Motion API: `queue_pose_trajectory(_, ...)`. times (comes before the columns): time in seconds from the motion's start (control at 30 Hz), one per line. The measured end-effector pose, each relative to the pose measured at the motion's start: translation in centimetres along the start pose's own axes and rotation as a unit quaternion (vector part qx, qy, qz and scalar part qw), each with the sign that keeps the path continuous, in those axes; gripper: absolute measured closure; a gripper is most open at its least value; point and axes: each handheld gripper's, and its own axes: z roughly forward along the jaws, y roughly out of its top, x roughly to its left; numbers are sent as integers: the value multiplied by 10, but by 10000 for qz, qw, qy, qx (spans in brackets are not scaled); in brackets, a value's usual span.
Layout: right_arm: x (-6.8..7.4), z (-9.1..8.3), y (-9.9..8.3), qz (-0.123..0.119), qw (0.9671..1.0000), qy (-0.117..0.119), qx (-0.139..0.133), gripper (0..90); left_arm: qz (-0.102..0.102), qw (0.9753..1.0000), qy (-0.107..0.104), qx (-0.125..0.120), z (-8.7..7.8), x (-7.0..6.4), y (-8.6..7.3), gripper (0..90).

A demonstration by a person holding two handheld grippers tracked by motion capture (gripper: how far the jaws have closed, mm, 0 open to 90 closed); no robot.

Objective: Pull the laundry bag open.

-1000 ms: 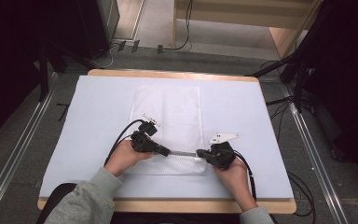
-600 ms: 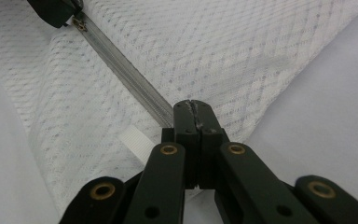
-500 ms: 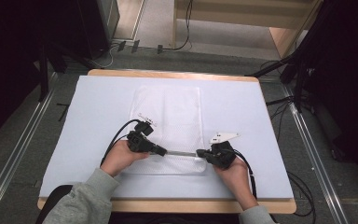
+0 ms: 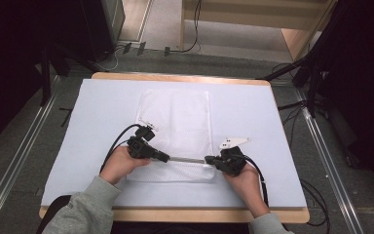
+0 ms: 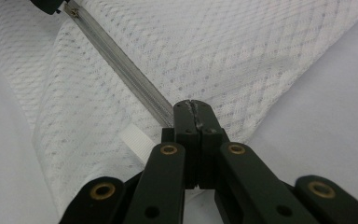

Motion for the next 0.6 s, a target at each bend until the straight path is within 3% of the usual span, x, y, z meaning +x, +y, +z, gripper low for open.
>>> queue_pose_trajectory(0.23, 0, 0, 0, -31, 10000, -4, -8, 900, 8, 10000, 23, 67, -1, 2, -1, 882)
queue_pose_trajectory(0.5, 0, 0, 1, 5, 10000, 19, 31, 900, -105, 9999, 13, -32, -9, 7, -5, 881)
queue_pose_trajectory(0.6, -1, 0, 1, -11, 10000, 22, 43, 900, -126, 9999, 56, 6, -4, 7, -4, 882)
